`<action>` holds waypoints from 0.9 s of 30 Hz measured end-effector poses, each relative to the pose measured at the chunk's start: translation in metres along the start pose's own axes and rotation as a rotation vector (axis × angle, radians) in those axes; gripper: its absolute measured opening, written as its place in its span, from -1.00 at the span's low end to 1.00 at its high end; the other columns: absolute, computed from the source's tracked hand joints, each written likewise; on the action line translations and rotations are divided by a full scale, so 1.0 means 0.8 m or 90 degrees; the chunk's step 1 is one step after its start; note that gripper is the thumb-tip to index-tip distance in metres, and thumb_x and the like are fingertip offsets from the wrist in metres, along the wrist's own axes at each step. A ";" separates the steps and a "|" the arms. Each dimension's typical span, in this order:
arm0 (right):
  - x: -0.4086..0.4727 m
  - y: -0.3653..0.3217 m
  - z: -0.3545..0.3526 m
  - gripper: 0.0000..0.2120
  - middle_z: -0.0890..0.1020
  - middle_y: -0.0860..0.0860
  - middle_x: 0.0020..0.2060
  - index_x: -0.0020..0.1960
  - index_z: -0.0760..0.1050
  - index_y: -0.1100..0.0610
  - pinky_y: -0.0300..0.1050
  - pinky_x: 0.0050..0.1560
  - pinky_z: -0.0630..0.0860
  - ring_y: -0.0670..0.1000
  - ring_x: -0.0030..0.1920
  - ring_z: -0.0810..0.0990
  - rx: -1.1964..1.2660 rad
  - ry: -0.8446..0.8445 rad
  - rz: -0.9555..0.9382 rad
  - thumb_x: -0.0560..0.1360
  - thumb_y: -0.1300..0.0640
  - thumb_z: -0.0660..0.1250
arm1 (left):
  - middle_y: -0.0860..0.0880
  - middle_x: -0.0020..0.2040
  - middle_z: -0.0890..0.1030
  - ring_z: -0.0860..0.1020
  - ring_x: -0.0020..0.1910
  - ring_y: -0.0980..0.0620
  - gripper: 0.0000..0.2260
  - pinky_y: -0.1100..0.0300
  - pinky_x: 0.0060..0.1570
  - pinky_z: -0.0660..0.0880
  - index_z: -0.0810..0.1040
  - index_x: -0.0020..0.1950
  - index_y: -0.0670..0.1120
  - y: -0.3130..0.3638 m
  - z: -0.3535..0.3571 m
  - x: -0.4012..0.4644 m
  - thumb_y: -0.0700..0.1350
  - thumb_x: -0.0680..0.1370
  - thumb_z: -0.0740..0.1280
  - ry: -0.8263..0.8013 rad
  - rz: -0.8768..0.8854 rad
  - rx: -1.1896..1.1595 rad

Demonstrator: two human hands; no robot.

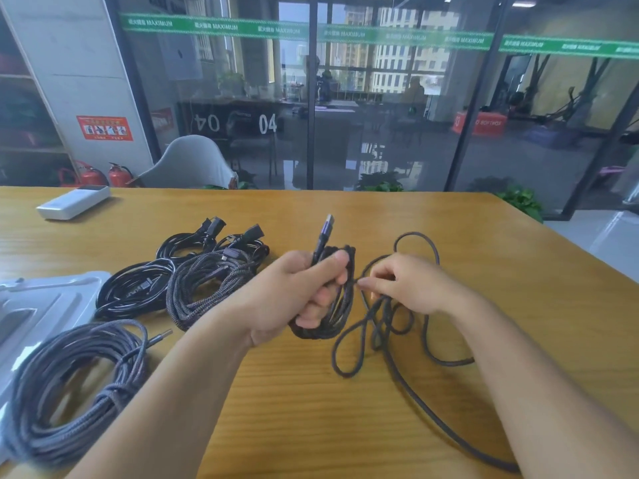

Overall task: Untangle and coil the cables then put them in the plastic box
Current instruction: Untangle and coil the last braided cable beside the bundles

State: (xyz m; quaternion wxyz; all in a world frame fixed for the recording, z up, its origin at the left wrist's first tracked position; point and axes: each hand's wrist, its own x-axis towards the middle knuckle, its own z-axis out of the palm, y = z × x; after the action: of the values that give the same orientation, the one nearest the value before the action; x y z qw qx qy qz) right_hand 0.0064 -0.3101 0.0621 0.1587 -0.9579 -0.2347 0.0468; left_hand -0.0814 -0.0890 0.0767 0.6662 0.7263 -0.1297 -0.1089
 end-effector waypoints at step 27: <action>-0.012 -0.054 0.023 -0.66 0.62 -0.23 -0.15 0.30 0.63 -0.05 -0.15 0.05 0.55 -0.09 -0.08 0.59 0.352 0.167 -0.225 0.59 0.23 0.41 | 0.01 -0.45 0.37 0.29 -0.46 0.01 -0.60 0.15 -0.44 0.28 0.58 -0.21 -0.23 -0.020 -0.013 0.015 0.09 0.62 0.42 0.354 0.143 0.259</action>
State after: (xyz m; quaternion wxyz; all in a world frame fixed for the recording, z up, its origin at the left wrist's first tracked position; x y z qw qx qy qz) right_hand -0.0239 -0.2732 0.0591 0.4465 -0.8211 -0.3528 -0.0433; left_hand -0.0656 -0.0820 0.0618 0.5258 0.8270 -0.0420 0.1947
